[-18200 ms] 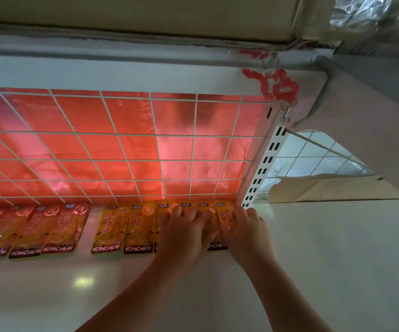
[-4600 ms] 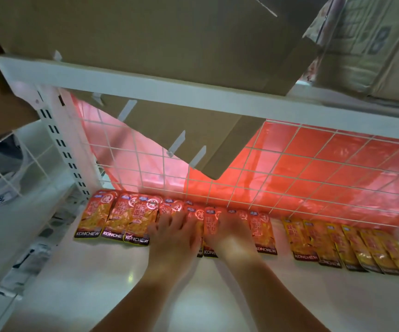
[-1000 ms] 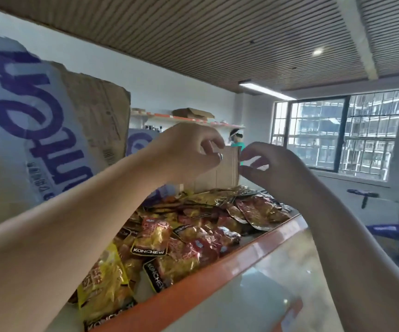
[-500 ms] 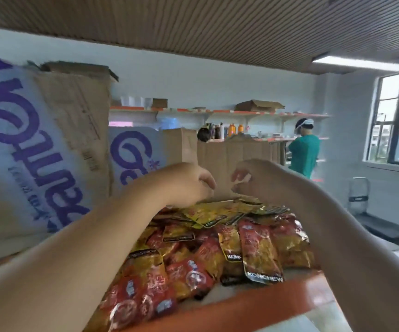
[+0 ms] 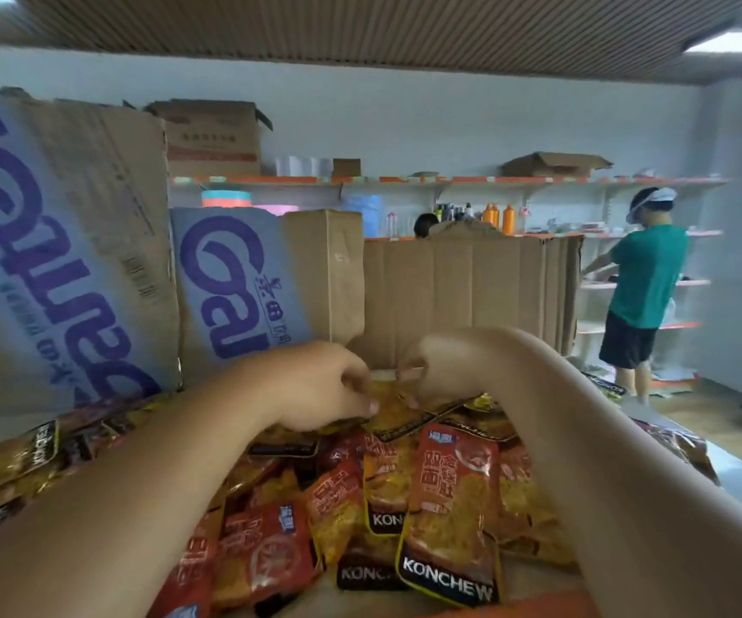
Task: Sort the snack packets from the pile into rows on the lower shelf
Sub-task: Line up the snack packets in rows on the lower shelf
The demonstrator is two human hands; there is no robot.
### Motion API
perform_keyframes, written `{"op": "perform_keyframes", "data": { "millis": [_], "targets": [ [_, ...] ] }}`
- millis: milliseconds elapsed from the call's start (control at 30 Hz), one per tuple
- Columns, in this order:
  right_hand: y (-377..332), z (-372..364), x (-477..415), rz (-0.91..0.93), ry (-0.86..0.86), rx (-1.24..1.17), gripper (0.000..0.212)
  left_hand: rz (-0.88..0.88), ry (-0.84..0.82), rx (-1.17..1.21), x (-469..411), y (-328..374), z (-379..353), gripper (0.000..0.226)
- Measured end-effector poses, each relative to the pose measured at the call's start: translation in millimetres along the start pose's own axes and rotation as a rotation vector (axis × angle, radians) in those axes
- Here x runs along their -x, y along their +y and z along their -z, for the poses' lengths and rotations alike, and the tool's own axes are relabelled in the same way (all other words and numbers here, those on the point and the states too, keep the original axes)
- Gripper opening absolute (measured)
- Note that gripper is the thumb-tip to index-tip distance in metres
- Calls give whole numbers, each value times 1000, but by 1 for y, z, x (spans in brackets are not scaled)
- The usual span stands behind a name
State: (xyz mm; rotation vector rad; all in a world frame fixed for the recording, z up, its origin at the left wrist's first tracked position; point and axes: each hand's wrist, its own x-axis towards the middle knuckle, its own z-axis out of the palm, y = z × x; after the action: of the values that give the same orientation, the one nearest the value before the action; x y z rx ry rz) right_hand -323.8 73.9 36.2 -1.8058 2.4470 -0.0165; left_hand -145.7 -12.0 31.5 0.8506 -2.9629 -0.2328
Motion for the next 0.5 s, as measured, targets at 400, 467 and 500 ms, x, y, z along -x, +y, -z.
{"op": "perform_keyframes", "data": {
  "millis": [400, 467, 500],
  "targets": [
    [-14, -7, 6, -111, 32, -51, 47, 185, 4, -40, 4, -24, 5, 50],
    [-14, -7, 6, -138, 32, -69, 39, 218, -21, -66, 3, -25, 5, 59],
    [-15, -6, 7, -148, 28, -72, 36, 231, -27, -79, 3, -25, 6, 63]
  ]
}}
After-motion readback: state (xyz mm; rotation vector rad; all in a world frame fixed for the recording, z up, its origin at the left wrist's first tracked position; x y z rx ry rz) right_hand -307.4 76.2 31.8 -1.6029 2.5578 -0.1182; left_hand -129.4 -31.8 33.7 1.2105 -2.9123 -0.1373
